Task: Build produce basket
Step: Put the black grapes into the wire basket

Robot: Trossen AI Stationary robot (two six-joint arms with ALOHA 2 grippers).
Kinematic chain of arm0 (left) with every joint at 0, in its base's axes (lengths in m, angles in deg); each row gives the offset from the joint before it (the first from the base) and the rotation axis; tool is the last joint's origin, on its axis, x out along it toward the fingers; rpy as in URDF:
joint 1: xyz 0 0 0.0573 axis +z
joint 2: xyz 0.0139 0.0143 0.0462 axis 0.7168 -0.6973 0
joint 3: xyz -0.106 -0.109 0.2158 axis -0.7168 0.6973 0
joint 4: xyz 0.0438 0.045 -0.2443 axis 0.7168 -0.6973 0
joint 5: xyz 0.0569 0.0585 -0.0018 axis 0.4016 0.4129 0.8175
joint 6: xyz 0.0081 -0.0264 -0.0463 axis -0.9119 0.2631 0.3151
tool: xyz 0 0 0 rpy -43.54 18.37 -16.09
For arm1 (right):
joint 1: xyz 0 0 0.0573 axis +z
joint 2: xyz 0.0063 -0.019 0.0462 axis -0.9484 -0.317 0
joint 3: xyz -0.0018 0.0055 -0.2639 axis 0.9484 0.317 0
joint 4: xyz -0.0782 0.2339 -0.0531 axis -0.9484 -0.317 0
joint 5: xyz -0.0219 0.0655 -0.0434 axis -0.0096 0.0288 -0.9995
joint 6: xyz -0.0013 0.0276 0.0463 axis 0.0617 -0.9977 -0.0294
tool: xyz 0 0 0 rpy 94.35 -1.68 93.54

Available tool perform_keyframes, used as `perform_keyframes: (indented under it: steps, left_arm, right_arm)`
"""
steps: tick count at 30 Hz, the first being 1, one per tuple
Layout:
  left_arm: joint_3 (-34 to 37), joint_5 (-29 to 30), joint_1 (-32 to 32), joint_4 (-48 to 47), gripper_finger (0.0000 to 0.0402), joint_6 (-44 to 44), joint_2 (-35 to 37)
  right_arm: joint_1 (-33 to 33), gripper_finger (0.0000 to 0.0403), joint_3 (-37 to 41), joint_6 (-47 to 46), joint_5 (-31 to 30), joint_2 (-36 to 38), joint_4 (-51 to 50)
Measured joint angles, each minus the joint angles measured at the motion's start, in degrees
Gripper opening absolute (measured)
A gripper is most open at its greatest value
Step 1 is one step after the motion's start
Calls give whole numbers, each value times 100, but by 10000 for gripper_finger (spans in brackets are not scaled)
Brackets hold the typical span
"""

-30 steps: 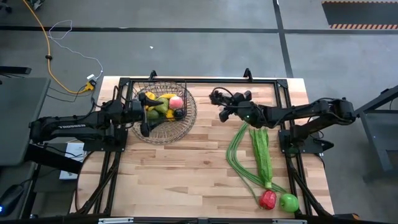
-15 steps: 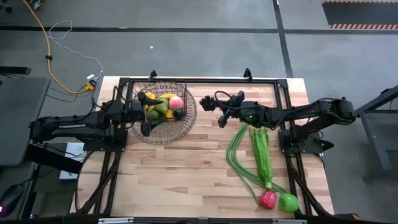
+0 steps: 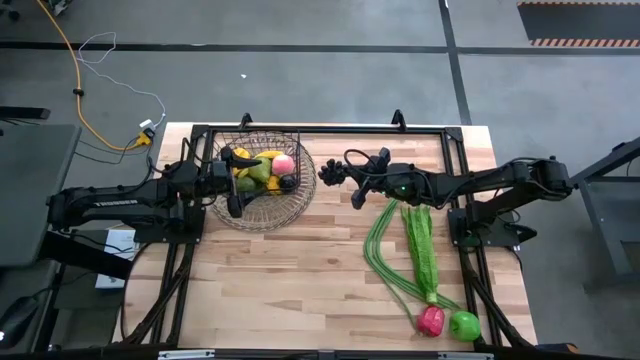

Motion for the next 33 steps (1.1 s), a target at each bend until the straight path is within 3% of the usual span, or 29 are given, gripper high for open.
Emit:
perform_keyframes:
  steps: [6,21,33]
  left_arm:
    - [0,0,0,2,400,106,0]
    - [0,2,0,63,400,-4,0]
    - [0,0,-2,62,400,57,0]
  right_arm:
    - [-4,0,0,37,80,-12,140]
    - [-404,0,-56,437,1168,-959,2860]
    - [-620,0,-2278,661,1410,-2469,1355]
